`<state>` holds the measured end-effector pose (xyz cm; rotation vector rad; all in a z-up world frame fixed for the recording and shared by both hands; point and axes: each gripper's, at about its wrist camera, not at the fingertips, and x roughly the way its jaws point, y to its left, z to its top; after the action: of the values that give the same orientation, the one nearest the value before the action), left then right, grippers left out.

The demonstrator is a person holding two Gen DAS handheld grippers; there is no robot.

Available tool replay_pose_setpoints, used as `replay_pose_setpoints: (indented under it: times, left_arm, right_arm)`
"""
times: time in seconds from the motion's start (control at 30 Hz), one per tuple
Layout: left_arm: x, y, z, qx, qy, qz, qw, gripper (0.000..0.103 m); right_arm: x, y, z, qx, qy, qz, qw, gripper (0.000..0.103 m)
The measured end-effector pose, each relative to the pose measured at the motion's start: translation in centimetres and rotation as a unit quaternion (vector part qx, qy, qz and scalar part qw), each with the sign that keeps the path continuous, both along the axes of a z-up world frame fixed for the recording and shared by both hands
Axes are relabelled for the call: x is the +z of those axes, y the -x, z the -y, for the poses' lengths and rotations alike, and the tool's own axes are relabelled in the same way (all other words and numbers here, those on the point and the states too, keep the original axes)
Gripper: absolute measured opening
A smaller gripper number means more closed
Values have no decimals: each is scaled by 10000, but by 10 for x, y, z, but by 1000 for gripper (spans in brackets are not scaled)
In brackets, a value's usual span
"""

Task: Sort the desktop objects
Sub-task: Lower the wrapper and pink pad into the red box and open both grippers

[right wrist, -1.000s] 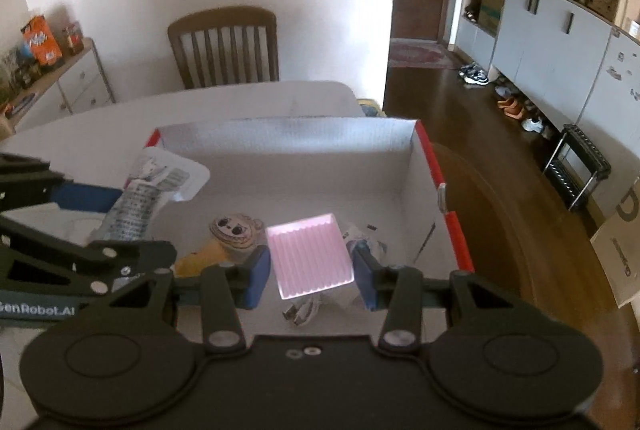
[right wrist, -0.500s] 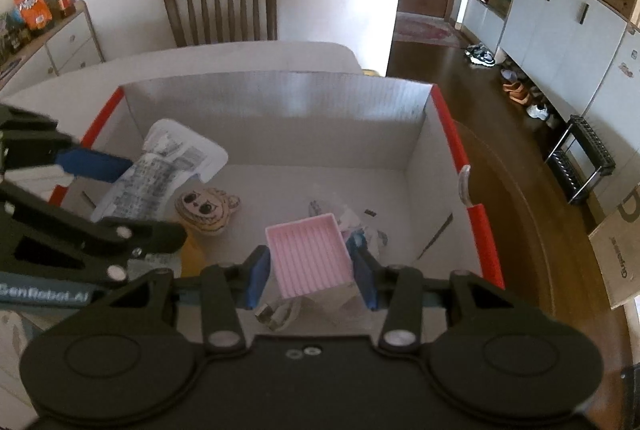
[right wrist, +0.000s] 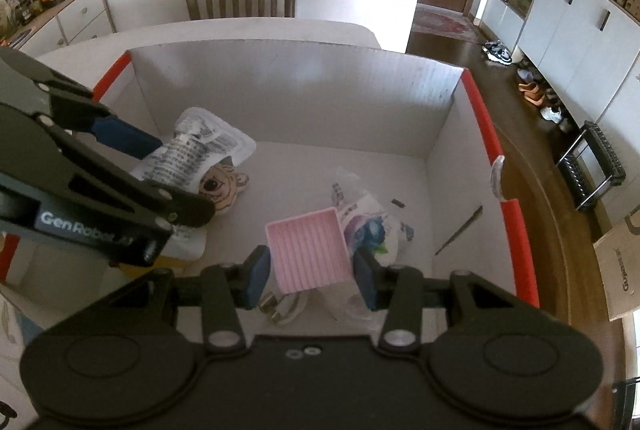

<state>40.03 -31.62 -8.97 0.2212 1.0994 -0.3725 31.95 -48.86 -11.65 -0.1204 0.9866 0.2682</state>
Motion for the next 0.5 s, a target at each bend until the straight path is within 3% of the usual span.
replay_pose_setpoints:
  times: [0.27,0.5]
  left_arm:
    - [-4,0,-2,33,29,-9,10000,65]
    - [-2,2,1,52,67,86,9999,69]
  right_arm:
    - [0,-3,2,78,41,2,10000,48]
    - [3,0,10,98,-84,20,9999,63]
